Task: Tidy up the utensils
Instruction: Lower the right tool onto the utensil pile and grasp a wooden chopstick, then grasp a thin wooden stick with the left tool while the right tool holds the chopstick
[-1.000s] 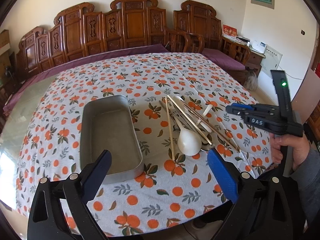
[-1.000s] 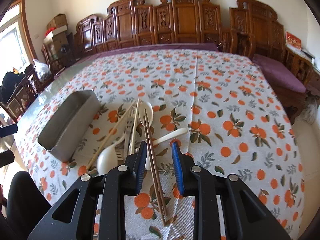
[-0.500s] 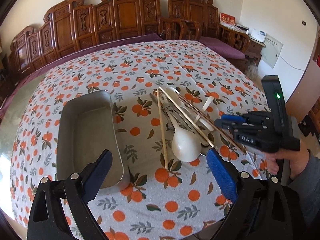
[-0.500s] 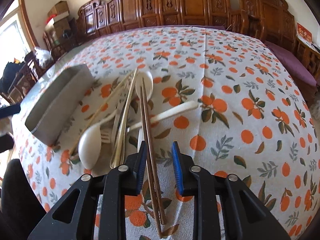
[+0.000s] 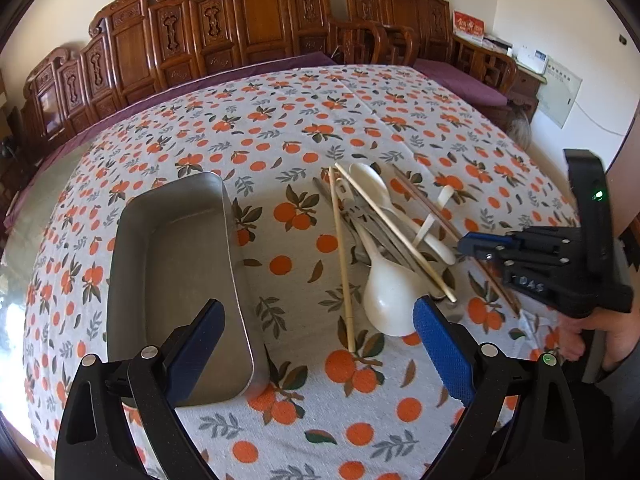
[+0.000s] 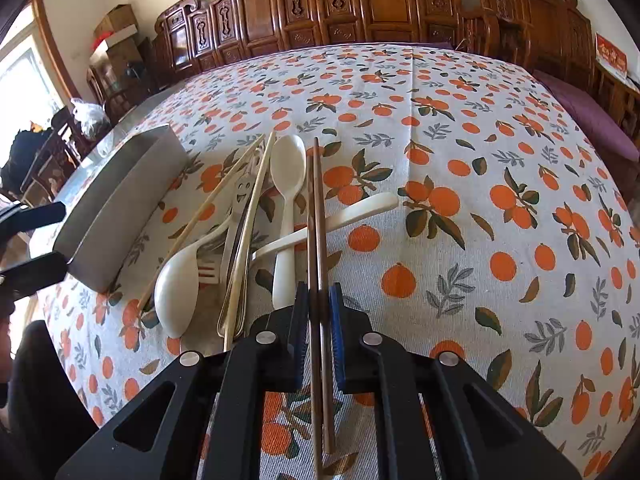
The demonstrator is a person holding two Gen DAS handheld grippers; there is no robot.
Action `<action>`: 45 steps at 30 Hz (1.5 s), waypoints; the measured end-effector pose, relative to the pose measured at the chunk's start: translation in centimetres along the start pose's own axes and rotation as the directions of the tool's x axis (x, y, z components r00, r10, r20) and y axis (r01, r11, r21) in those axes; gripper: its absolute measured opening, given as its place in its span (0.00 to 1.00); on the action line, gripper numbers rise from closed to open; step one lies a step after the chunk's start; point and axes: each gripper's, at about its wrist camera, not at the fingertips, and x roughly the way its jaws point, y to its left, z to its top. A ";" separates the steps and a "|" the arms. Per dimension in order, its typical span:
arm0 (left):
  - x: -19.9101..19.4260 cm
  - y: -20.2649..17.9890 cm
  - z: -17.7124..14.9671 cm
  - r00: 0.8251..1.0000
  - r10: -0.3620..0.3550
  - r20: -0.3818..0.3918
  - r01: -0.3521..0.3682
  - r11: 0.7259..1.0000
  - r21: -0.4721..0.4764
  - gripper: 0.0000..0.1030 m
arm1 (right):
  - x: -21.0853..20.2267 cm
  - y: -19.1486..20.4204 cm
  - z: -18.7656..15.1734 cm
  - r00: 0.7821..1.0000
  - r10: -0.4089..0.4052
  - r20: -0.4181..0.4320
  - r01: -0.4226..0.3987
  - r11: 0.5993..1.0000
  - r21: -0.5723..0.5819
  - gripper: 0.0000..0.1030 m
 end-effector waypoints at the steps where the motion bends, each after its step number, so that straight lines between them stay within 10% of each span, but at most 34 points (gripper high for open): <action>1: 0.2 0.0 0.0 1.000 0.002 -0.002 -0.002 1.000 0.001 0.89 | -0.1 -0.1 0.0 1.000 0.002 0.003 -0.002 1.000 0.005 0.11; 13: 2.0 -0.5 1.0 1.000 0.015 -0.021 -0.015 1.000 0.006 0.89 | -1.5 -1.3 0.6 0.998 0.015 0.062 -0.019 0.998 0.064 0.06; 21: 5.7 -1.2 2.3 0.994 0.005 -0.107 -0.003 1.000 0.018 0.43 | -1.6 -1.5 0.7 0.998 0.002 0.069 -0.007 0.997 0.074 0.06; 33: 9.1 -1.5 3.6 0.981 -0.050 -0.187 0.047 0.999 -0.020 0.06 | -1.7 -1.4 1.0 0.997 0.017 0.077 -0.023 0.997 0.078 0.06; 45: 6.8 -0.2 2.9 0.985 -0.083 -0.151 0.077 0.996 -0.044 0.04 | -1.7 -0.4 1.2 0.996 0.028 0.083 -0.033 0.997 0.063 0.06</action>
